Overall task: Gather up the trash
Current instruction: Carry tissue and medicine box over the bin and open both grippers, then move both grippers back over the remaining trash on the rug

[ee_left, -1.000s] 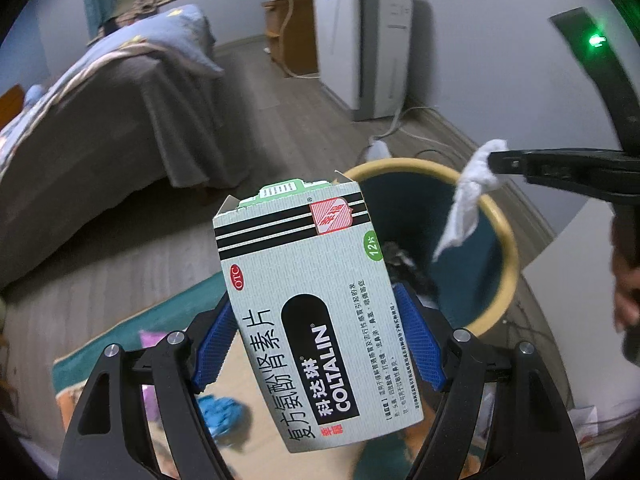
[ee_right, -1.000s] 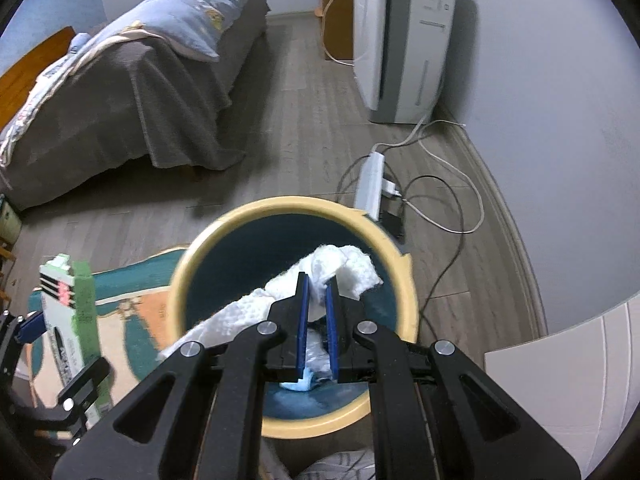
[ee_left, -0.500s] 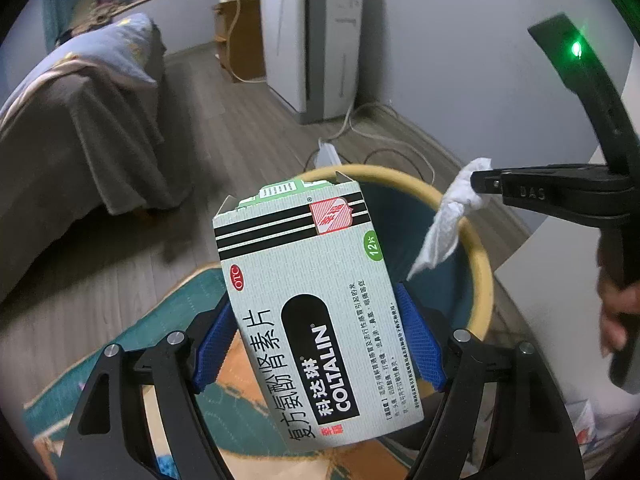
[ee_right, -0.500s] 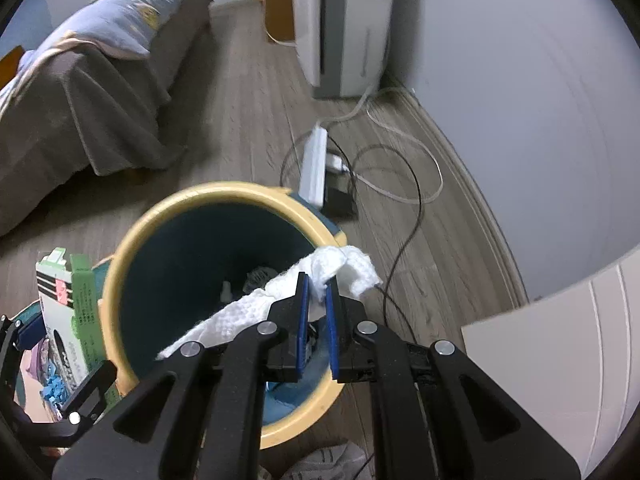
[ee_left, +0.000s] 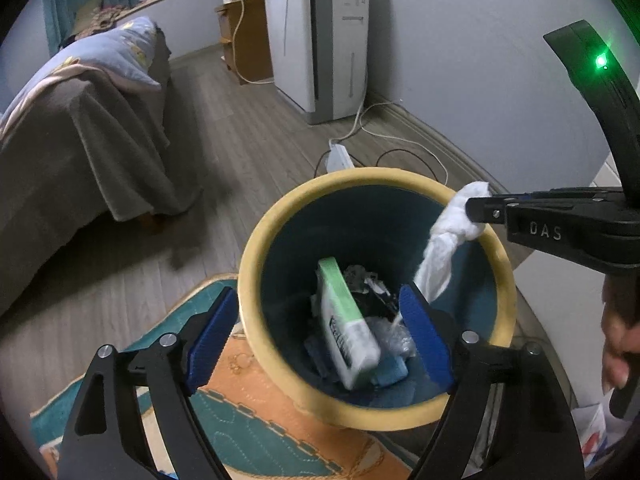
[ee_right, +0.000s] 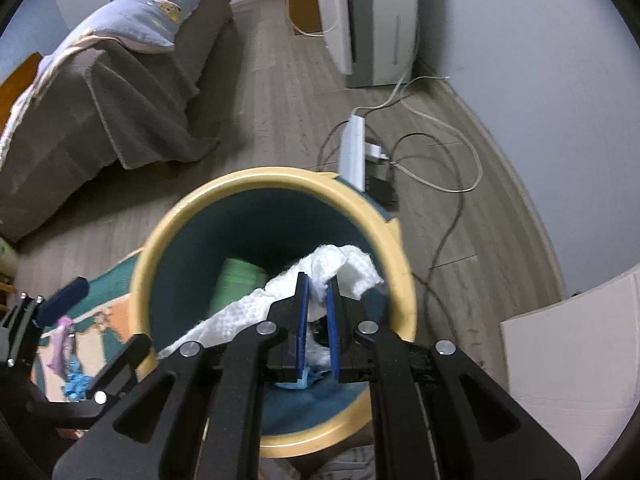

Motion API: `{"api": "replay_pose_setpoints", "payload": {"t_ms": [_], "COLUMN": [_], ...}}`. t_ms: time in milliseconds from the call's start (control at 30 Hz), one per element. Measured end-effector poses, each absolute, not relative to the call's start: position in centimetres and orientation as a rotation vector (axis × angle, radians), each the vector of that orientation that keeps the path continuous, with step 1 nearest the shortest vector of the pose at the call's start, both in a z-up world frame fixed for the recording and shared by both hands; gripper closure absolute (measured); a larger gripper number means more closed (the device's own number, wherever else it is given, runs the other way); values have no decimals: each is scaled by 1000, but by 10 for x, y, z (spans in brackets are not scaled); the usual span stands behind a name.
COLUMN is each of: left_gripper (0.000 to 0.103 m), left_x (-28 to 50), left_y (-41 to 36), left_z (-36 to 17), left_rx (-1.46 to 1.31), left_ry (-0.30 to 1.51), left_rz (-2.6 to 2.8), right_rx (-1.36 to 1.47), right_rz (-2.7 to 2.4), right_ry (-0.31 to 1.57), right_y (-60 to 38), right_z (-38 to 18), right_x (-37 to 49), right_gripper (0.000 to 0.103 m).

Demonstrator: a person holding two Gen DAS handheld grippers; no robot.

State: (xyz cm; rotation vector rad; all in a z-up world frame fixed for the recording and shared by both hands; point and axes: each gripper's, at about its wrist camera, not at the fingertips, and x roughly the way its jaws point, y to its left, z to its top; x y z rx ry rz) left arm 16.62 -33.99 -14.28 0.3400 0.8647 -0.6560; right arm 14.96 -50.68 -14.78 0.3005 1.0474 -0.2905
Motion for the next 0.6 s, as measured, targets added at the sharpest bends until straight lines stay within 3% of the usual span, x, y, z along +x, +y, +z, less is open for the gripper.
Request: {"api": "replay_pose_setpoints", "payload": {"t_ms": [33,133,200,267,333,400,600], "left_gripper": [20,14,12,11,10,10,9], "left_x": [166,161,159,156,152,149,133], "left_y": [-338,-330,-325,-317,-308,-299,-265], "left_z": [-142,-138,-137,-136,-136,-132,-114], "left_rx": [338,339,341,340,334,318,283], "left_ry": [861,845,836,833,834,830,820], "left_rz": [-653,-641,-632,-619,-606,-596,-568], "right_rx": [297,301,307,297,292,277,199], "right_rz": [-286,-274,-268,-278,-281,-282,-304], "right_ry": [1045,1039,1037,1031,1034,1032,1005], "right_y": [-505,-504,-504,-503,-502,-498,-490], "right_z": [-147,-146,-146,-144,-143,-140,-127], "right_x": [150,150,150,150,150,150,149], "right_gripper": [89,69,45,31,24,8,6]}}
